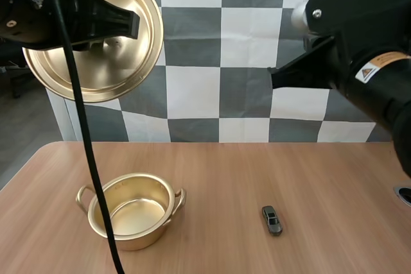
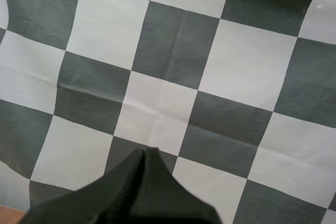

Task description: Open the pot, put the car inside, and close it

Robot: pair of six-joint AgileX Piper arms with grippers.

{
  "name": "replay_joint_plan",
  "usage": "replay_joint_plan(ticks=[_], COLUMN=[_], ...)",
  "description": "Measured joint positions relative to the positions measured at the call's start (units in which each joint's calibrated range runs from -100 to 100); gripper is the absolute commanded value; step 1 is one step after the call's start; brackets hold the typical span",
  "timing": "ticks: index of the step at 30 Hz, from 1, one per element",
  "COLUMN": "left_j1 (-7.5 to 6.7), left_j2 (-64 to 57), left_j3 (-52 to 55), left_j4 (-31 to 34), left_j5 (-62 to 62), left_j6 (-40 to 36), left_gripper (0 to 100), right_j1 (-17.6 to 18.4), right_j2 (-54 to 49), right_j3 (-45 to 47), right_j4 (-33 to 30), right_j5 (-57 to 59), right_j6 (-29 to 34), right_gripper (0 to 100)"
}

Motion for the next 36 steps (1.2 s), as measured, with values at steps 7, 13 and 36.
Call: replay_joint_plan(ticks=[7,13,36], left_j1=[0.0,0.0,0.0], left_j2=[0.0,0.0,0.0], left_j3=[0.0,0.0,0.0], left_j4=[-0.16,-0.16,-0.56], left_j5=[0.0,0.0,0.0], left_j6=[0.0,0.1,0.1], left_gripper=[0,0,0], right_j1=[0.0,0.0,0.0], right_j2=[8.44,12.85,15.18], right_j3=[0.66,10.16,-5.48], right_j4=[-4.6,-9.01,9.81], right_j5=[17.9,33.88,70.93], right_j6=[0.98,2.13,0.82], right_gripper=[0,0,0])
